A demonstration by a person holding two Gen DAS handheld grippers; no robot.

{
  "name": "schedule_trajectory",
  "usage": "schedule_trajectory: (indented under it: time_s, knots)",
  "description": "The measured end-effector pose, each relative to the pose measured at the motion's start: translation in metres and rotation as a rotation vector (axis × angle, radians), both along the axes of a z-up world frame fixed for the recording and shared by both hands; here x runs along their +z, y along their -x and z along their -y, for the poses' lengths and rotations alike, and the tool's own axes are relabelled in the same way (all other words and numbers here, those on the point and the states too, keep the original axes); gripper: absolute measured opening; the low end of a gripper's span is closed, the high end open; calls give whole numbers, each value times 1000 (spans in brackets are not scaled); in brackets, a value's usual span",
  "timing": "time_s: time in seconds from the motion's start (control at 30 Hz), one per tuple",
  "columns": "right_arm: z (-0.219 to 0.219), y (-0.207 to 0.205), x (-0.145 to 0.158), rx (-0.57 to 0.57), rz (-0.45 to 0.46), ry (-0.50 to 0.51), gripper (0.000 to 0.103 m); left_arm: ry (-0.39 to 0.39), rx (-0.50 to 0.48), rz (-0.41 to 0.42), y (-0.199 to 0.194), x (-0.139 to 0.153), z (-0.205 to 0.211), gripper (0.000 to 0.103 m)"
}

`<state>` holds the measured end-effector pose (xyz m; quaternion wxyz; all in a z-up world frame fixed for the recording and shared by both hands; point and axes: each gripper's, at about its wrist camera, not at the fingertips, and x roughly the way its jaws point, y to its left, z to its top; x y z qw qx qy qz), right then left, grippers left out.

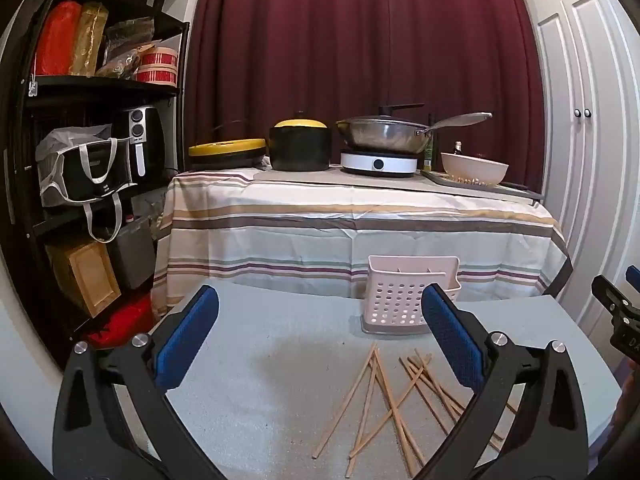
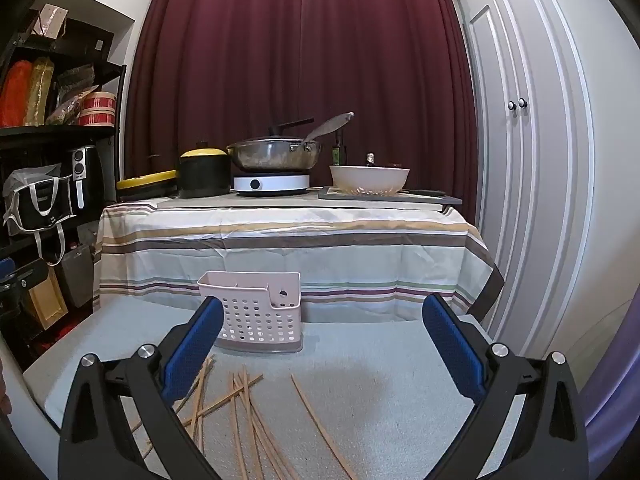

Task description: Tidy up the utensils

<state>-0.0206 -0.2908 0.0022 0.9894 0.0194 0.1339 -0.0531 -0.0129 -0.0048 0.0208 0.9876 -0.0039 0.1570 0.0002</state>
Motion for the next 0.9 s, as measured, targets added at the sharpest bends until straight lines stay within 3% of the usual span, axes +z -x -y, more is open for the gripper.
schedule_trajectory:
  time_s: [0.23, 0.3, 0.9]
  knots:
    - [1, -2, 2, -4, -9, 1, 97, -7, -3, -1, 3, 10, 3, 99]
    - [0, 1, 5, 2, 0, 2, 97, -6, -7, 6, 0, -6, 3, 99]
    - [-1, 0, 6, 4, -1, 6, 97, -10, -2, 12, 0, -4, 7, 99]
